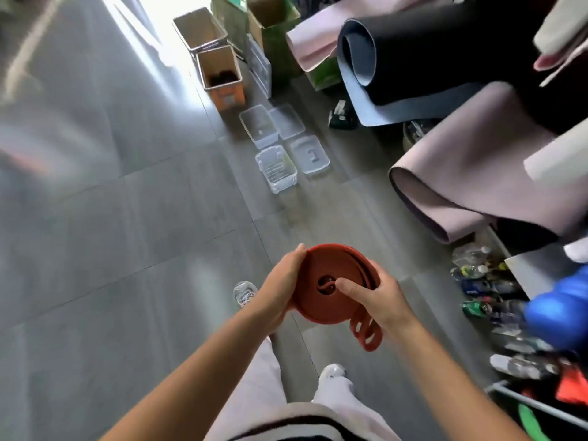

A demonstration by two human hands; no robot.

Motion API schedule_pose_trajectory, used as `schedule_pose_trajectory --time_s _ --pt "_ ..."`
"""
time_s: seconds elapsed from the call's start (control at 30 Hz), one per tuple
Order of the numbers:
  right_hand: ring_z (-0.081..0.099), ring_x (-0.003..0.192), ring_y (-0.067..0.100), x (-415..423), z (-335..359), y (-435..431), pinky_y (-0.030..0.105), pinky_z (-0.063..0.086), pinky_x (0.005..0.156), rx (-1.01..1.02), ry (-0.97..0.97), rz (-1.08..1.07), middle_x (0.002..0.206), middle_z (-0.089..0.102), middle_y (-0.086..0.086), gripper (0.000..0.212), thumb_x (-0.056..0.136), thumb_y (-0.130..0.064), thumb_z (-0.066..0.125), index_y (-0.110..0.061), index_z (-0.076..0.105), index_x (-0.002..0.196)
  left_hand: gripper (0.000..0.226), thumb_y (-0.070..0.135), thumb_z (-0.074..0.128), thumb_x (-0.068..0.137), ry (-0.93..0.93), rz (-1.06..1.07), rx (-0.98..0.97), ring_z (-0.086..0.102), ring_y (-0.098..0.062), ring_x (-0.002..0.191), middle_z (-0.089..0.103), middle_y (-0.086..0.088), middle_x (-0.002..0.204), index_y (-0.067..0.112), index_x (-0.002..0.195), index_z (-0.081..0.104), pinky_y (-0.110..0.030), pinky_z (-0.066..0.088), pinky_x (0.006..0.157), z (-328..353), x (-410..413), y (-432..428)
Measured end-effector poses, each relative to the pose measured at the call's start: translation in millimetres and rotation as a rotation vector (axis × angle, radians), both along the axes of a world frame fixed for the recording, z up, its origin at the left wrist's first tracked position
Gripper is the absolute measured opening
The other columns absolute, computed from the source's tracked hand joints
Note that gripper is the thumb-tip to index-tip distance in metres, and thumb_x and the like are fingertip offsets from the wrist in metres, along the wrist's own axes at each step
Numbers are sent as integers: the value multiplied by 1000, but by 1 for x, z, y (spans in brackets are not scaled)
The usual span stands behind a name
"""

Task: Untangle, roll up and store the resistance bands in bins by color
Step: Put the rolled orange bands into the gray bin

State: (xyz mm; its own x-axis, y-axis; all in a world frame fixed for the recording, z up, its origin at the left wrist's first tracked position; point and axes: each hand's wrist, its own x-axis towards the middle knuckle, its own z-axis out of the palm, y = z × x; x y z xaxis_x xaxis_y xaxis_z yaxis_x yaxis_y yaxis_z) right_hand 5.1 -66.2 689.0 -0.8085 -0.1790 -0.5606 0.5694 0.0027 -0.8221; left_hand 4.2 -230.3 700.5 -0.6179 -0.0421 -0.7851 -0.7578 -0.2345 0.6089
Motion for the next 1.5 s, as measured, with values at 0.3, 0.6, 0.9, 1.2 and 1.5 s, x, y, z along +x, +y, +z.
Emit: schedule_pose_trajectory --time_s 0.3,0.6,0.9,1.2,1.5 --pt "70 86 21 -135 -3 -209 29 53 68 31 48 81 96 73 5 60 54 -34 85 -19 64 108 46 57 47 88 23 34 20 65 -22 103 69 -6 111 24 115 63 -42 56 79 7 -114 -215" --pt "70 86 14 -273 12 -377 24 55 69 7 88 78 93 74 1 46 62 -23 80 -20 64 105 49 53 48 84 54 127 -23 64 -30 102 68 -14 112 17 114 63 -50 51 86 16 -253 -381" --pt "70 90 20 -488 -12 -528 26 54 71 -26 92 122 94 74 3 55 57 -29 87 -19 64 105 40 44 40 96 22 156 -73 63 -27 88 68 -14 104 14 111 62 -42 52 79 8 -464 -527" --pt "69 93 17 -720 12 -696 29 56 80 -40 185 209 101 73 3 56 61 -27 84 -17 64 112 53 53 42 92 95 268 -38 63 -35 103 68 -17 110 12 116 64 -57 48 91 13 -678 -699" --pt "70 88 17 -921 -10 -852 27 56 72 -55 132 -49 95 74 2 46 62 -28 83 -20 65 103 36 51 39 94 195 -145 -108 66 -13 94 69 1 107 30 109 63 -38 56 69 -1 -917 -862"
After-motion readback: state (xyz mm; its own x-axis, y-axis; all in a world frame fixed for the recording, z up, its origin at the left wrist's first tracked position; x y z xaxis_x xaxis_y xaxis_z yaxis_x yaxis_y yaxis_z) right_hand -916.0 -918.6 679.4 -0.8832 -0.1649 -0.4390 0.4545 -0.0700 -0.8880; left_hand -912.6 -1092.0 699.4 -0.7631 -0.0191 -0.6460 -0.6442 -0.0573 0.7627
